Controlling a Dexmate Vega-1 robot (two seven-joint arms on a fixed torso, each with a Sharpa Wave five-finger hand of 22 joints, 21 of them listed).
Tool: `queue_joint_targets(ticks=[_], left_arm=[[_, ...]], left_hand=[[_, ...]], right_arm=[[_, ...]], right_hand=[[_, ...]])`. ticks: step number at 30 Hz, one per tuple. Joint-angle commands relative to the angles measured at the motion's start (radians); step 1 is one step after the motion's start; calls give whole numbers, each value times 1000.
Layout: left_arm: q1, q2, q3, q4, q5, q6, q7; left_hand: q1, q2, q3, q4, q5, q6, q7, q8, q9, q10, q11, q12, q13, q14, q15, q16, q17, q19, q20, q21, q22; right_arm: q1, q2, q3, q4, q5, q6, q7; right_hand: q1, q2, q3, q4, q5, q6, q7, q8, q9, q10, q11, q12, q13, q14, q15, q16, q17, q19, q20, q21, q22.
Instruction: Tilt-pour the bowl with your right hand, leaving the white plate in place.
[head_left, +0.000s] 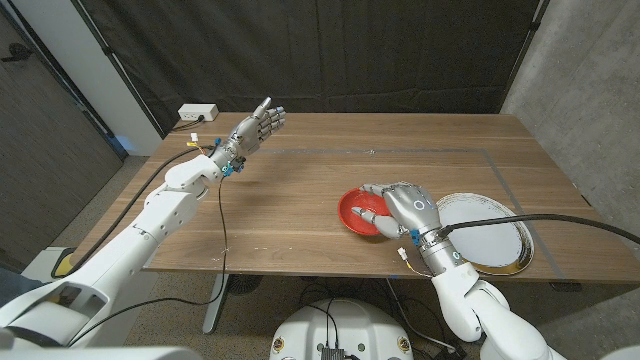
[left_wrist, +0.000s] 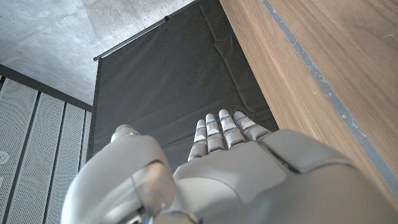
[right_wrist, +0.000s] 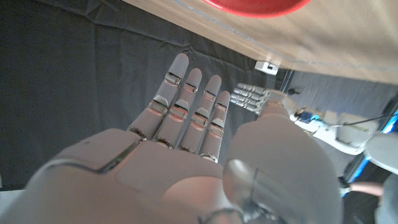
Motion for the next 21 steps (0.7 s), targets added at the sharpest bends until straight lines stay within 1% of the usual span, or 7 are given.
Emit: queue_joint_targets(ticks=[1,6,10,12,16,18,21], left_arm=[[-19,-17,12,34,-2,2,-36],[-16,-17,6,30,-2,-4,-34],[-14,-13,-1,32,-3,-7,-35],[-14,-15,-4,39,-7,-9,-37],[-17,-21,-11,56,-13,-26,-48],[-18,-24,-14,63,-14,-35,-51],[-16,-24,-20,66,-18,-41,-54]], left_hand=[[6,3,-6,3,-3,6,-1,-2,3,6,0,-1,4,0,4,-1,3,-3,-3,-1,4],[6,4,-7,3,-4,6,0,-2,3,5,-3,-1,4,0,4,-1,3,-2,-4,-1,4],[7,4,-7,3,-4,6,0,-2,3,5,-2,-1,4,0,4,-1,3,-2,-3,0,4],[7,4,-7,3,-4,6,0,-2,3,5,0,-1,4,1,4,0,3,-2,-4,0,4],[7,4,-7,3,-4,6,0,-3,3,4,0,-2,4,0,4,0,3,-1,-4,0,4],[8,5,-7,3,-4,7,1,-2,3,3,-2,-2,4,0,4,0,3,-1,-3,0,4],[8,5,-8,3,-4,6,0,-3,3,4,-1,-2,4,1,5,0,3,-1,-4,0,4]], right_arm=[[-2,96,100,18,357,115,-148],[35,129,133,75,509,211,-202],[68,151,151,131,622,308,-235],[82,155,159,145,658,328,-237],[104,145,187,145,764,334,-182],[115,138,205,149,837,342,-143],[128,128,236,162,967,363,-75]], right_hand=[[0,14,9,3,0,6,11,10,1,4,14,6,2,-1,-91,6,-1,2,-125,-5,3],[-6,21,11,7,-5,9,25,11,0,8,23,9,-1,-1,-83,9,-3,5,-123,-9,2],[-13,20,9,7,-19,32,62,18,-5,6,49,8,-13,-30,-66,2,-12,3,-121,-24,-1],[-18,19,8,8,-22,34,68,18,-6,1,54,6,-16,-36,-63,1,-15,-3,-119,-30,-2],[-32,19,4,13,-31,19,77,10,-10,-24,67,-4,-26,-62,-46,-3,-21,-15,-109,-46,-3],[-46,20,0,17,-40,-6,82,1,-13,-51,83,-12,-36,-89,-33,-6,-28,-26,-101,-62,-3],[-56,20,-3,20,-46,-28,88,-5,-16,-72,90,-16,-44,-109,-21,-7,-33,-39,-93,-76,-3]])
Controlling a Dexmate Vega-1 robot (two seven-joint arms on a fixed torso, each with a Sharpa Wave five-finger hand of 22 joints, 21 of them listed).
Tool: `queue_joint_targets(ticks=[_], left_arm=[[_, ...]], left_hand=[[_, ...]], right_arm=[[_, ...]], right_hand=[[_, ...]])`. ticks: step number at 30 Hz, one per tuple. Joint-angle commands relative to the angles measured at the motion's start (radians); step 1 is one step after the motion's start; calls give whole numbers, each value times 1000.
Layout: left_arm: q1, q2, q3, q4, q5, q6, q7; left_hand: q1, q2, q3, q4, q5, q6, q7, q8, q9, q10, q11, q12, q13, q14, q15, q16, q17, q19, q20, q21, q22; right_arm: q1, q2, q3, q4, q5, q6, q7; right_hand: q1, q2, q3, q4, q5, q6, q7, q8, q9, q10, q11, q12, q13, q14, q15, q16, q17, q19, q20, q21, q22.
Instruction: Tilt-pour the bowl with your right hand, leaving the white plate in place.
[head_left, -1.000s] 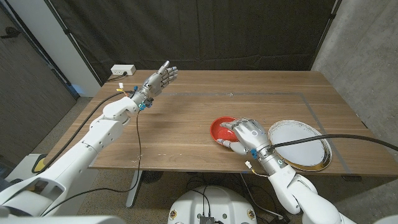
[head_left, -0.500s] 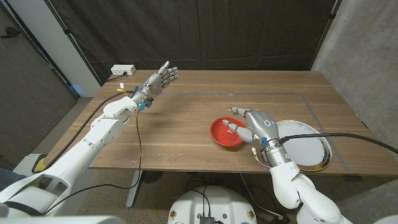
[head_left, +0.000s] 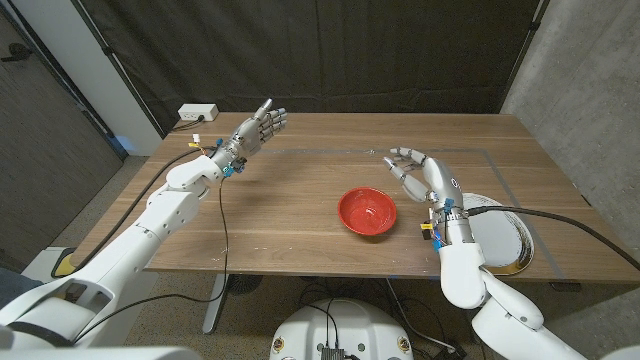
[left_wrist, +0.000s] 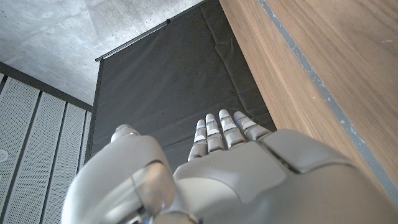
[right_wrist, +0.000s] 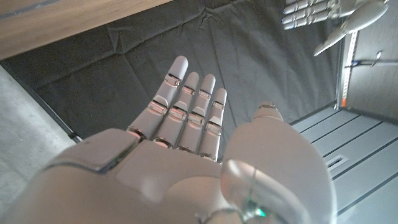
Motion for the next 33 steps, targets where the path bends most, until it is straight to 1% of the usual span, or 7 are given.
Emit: queue_joint_targets(ticks=[1,4,8,16,25,29,33], left_arm=[[0,-7,-19,24,-12,-28,-15],[5,-7,-31,28,-21,-33,-11],[14,-3,-41,25,-23,-37,-2],[26,-1,-53,25,-28,-56,-1],[36,-8,-58,30,-35,-65,5],[36,-9,-57,31,-33,-66,7],[45,-8,-59,17,-35,-63,18]], left_hand=[[5,2,-8,3,0,6,0,-3,3,4,-1,-2,4,1,5,0,3,-1,-4,0,4],[5,2,-8,3,-1,6,-1,-3,3,5,0,-1,4,1,5,0,3,-1,-4,0,4],[5,2,-9,3,-1,6,1,-3,3,5,-1,-1,4,1,5,0,3,0,-4,0,4],[5,2,-10,4,-1,6,-1,-3,3,2,-4,-3,4,0,3,-1,3,0,-4,1,4],[3,-3,-17,5,-2,9,0,-3,3,-39,3,-16,3,-8,10,-3,3,-1,-3,0,4],[1,-5,-21,6,-2,9,-2,-3,3,-19,-12,-6,4,-23,6,-7,4,-6,4,-1,4],[0,-5,-23,7,-2,7,-3,-4,3,-22,-10,-7,4,-29,3,-8,4,-8,7,-2,4]], right_arm=[[65,0,98,63,411,113,130],[92,25,123,122,585,169,196],[132,48,124,181,694,207,228],[201,51,103,281,802,278,296],[236,-1,103,330,994,266,454],[242,-11,106,340,1026,272,477],[249,-33,111,359,1071,292,545]], right_hand=[[-21,-1,-2,11,-13,-29,8,-8,-3,-29,16,-5,-9,-34,-28,-4,-5,-18,-96,-20,0],[-30,3,-4,15,-18,-39,15,-9,-4,-45,22,-8,-14,-44,-17,-3,-8,-24,-90,-28,1],[-34,5,-4,15,-20,-44,24,-9,-5,-49,25,-7,-17,-47,-12,-1,-10,-27,-85,-33,1],[-50,5,-9,19,-29,-55,24,-8,-9,-74,25,-8,-26,-78,-3,-3,-16,-51,-77,-54,1],[-120,-30,-48,40,-38,-61,73,-6,-17,-73,40,3,-44,-79,15,10,-26,-37,-66,-71,2],[-129,-32,-52,43,-38,-67,78,-7,-18,-77,46,2,-47,-85,19,9,-28,-39,-65,-75,2],[-146,-39,-61,47,-39,-75,80,-9,-20,-85,48,1,-51,-90,23,8,-30,-41,-63,-82,2]])
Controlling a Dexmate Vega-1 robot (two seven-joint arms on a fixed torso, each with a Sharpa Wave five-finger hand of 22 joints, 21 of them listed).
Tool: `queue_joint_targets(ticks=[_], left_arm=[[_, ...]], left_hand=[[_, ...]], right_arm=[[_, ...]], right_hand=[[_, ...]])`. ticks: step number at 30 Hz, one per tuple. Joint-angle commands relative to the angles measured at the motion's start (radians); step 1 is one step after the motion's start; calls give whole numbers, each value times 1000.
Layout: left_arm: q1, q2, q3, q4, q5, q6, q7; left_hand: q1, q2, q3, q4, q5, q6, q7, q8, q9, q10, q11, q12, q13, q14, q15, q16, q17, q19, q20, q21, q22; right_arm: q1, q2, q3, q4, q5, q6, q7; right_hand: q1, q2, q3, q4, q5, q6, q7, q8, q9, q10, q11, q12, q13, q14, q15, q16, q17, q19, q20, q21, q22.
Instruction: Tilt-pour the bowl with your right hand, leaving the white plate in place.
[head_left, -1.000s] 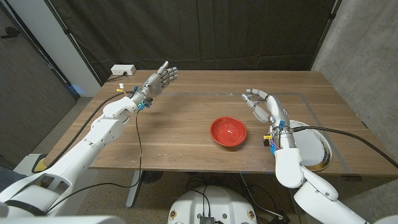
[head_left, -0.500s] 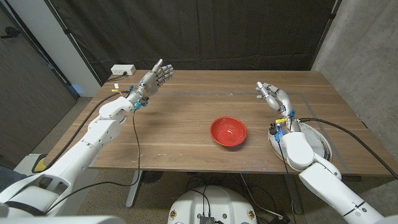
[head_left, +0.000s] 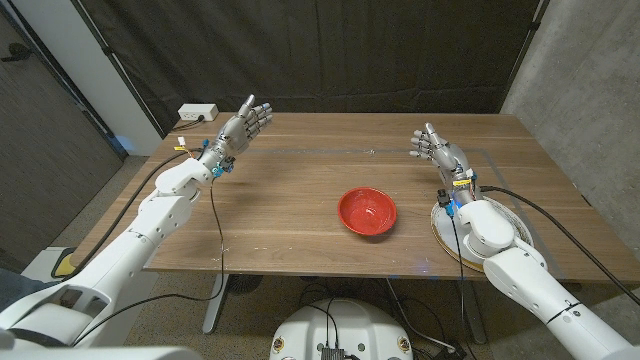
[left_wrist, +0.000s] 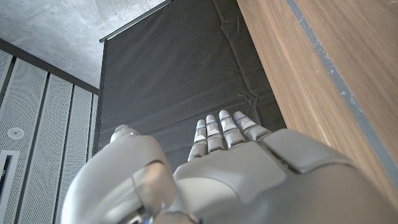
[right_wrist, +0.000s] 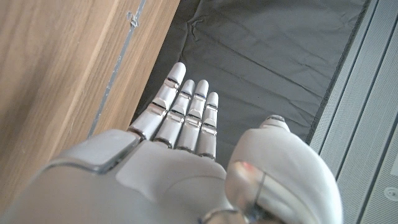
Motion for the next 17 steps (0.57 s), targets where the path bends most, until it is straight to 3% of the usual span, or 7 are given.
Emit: queue_joint_targets(ticks=[1,6,17], left_arm=[[20,0,-7,-21,0,-4,24],[54,14,-17,-68,20,-10,83],[67,16,-13,-86,15,-4,103]], left_hand=[[0,-5,-7,2,-2,6,-5,-4,3,4,-3,4,4,-5,-6,-3,1,-3,-1,-2,4],[6,-7,-13,0,-2,36,-23,6,3,25,-27,12,3,27,-42,8,-1,43,-54,14,3],[11,-8,-16,-2,-1,25,-18,-1,2,11,-16,5,2,6,-35,-1,-2,38,-57,9,2]], right_arm=[[37,-51,9,60,167,32,157],[33,-65,9,62,185,25,165],[14,-84,7,49,179,12,136]], right_hand=[[-30,-13,-16,10,-1,-4,12,0,-2,-4,8,5,-3,-2,8,5,-3,5,-68,-7,2],[-52,-25,-29,15,-2,2,18,4,-4,0,15,8,-9,-2,11,6,-6,13,-63,-11,2],[-67,-29,-36,18,-1,4,17,5,-6,0,16,9,-13,-4,16,7,-9,13,-60,-16,2]])
